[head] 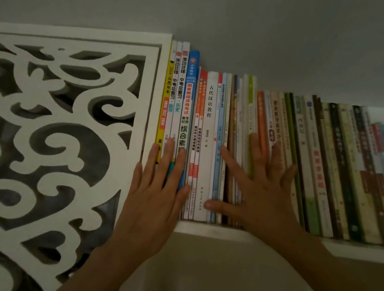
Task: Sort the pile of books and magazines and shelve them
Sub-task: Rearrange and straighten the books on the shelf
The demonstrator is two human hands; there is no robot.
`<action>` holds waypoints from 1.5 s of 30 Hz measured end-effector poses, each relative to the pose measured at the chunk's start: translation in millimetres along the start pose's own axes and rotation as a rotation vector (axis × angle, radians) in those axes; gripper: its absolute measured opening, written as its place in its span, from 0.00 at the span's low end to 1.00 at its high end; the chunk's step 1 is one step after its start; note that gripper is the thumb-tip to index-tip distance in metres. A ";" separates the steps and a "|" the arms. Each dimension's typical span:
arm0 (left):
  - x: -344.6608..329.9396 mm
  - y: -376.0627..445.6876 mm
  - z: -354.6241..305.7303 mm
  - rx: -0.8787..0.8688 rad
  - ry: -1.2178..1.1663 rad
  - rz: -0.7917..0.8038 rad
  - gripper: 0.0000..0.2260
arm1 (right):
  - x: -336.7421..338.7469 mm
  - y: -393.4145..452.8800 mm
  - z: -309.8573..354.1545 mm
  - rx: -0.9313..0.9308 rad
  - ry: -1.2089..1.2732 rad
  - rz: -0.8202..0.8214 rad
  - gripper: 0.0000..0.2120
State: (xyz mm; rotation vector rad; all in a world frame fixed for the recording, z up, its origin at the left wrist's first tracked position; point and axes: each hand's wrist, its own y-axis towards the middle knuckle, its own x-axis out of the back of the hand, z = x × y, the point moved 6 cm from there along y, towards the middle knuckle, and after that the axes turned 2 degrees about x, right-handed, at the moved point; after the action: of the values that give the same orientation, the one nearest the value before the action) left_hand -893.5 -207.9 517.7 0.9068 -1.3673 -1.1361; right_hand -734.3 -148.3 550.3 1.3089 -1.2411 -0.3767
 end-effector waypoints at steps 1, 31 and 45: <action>0.3 0.2 0.8 0.003 0.007 -0.003 0.26 | 0.2 0.0 0.0 -0.003 0.002 0.008 0.46; -47.3 41.7 -155.0 -0.274 0.147 0.053 0.33 | 57.3 -48.3 -170.1 0.202 -0.136 0.005 0.39; -67.9 59.8 -160.9 -0.146 0.184 0.081 0.44 | 31.7 -57.2 -194.9 0.168 -0.082 0.008 0.42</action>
State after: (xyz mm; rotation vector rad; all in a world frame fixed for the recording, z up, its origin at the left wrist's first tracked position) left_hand -721.4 -149.8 550.5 0.8220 -1.1458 -1.0499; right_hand -536.7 -92.0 557.9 1.4421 -1.3701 -0.3282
